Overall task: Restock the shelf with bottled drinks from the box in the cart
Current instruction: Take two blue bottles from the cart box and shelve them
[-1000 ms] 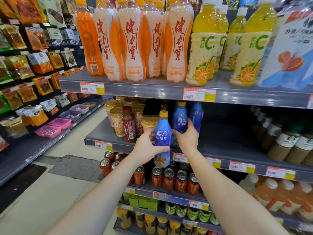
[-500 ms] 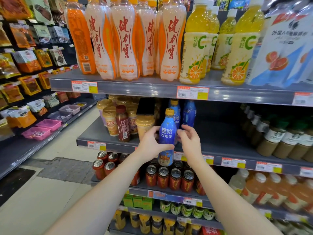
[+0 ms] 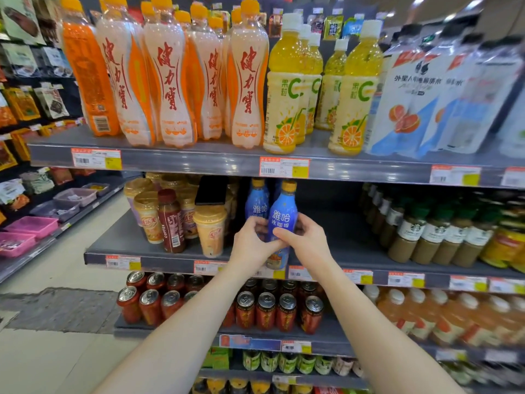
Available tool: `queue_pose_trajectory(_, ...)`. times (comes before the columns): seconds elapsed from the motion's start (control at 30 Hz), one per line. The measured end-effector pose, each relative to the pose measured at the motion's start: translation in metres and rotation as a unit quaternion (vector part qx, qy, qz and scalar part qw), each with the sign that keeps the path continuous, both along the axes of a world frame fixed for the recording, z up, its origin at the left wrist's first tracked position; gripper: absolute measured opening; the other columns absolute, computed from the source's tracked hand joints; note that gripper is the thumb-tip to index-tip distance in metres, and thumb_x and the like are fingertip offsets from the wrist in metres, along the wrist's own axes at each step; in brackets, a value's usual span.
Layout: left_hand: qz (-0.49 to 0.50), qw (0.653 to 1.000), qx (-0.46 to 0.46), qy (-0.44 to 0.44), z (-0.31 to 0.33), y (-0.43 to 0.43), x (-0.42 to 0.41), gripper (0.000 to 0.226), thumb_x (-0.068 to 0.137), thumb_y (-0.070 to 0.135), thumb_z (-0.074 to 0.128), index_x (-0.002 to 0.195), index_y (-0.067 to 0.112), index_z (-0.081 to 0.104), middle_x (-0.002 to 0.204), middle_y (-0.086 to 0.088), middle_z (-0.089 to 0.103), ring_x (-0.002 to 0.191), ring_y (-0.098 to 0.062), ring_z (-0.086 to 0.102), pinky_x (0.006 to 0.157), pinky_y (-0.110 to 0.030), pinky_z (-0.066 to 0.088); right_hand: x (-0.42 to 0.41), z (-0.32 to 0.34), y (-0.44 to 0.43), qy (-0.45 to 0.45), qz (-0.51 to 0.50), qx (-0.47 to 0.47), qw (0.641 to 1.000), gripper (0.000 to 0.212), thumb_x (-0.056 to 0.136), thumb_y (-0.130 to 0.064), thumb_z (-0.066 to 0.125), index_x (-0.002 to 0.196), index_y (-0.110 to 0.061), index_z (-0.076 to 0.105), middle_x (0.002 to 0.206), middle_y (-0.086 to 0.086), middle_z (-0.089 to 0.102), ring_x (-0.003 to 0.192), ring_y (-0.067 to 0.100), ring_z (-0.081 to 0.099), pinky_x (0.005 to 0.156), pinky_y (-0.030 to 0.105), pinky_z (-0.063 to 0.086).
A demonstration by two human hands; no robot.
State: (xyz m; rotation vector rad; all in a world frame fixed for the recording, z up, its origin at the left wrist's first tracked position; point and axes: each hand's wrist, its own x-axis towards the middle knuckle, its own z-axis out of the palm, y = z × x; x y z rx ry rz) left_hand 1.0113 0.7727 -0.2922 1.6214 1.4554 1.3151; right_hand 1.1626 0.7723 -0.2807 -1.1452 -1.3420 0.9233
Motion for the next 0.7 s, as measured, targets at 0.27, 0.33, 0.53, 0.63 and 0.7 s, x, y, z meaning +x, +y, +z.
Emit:
queue_pose_trajectory(0.27,0.035,0.998,0.014,0.042,-0.003,0.013,0.020,0.034,0.076,0.027,0.086,0.106,0.026,0.070,0.090,0.015,0.069,0.080,0.000,0.067,0.081,-0.031,0.058,0.006,-0.006,0.025,-0.015,-0.020,0.001,1.000,0.054,0.078,-0.011,0.086,0.128,-0.020,0.066,0.106,-0.002,0.076,0.098,0.014,0.074,0.083,0.031,0.061)
queue_pose_trajectory(0.33,0.057,0.997,0.011,0.042,-0.008,0.014,0.025,0.033,0.082,0.024,0.081,0.113,0.022,0.072,0.092,0.011,0.072,0.080,-0.002,0.068,0.083,-0.035,0.060,0.006,-0.017,0.032,-0.012,-0.025,-0.010,1.000,0.058,0.077,-0.013,0.086,0.131,-0.020,0.065,0.109,-0.001,0.076,0.101,0.016,0.074,0.087,0.036,0.061)
queue_pose_trajectory(0.53,0.083,0.995,0.010,0.058,-0.015,0.019,0.034,0.035,0.089,0.025,0.075,0.123,0.019,0.070,0.103,0.007,0.070,0.084,-0.008,0.070,0.084,-0.038,0.060,0.008,-0.025,0.044,-0.007,-0.022,-0.037,0.999,0.061,0.080,-0.023,0.086,0.136,-0.023,0.061,0.112,-0.006,0.075,0.101,0.008,0.073,0.091,0.039,0.061)
queue_pose_trajectory(0.63,0.074,0.994,0.020,0.080,-0.017,0.023,0.034,0.032,0.090,0.026,0.072,0.122,0.022,0.071,0.104,0.005,0.069,0.087,-0.011,0.070,0.084,-0.039,0.060,0.010,-0.028,0.045,-0.013,-0.022,-0.036,0.999,0.065,0.081,-0.028,0.085,0.140,-0.025,0.058,0.116,-0.009,0.073,0.104,0.007,0.072,0.092,0.039,0.060)
queue_pose_trajectory(0.7,0.065,0.991,0.022,0.112,-0.019,0.025,0.035,0.033,0.090,0.028,0.070,0.123,0.023,0.069,0.105,0.005,0.066,0.091,-0.012,0.069,0.085,-0.039,0.060,0.010,-0.030,0.045,-0.020,-0.024,-0.034,0.999,0.068,0.080,-0.033,0.085,0.141,-0.027,0.056,0.119,-0.010,0.072,0.106,0.007,0.071,0.093,0.040,0.060)
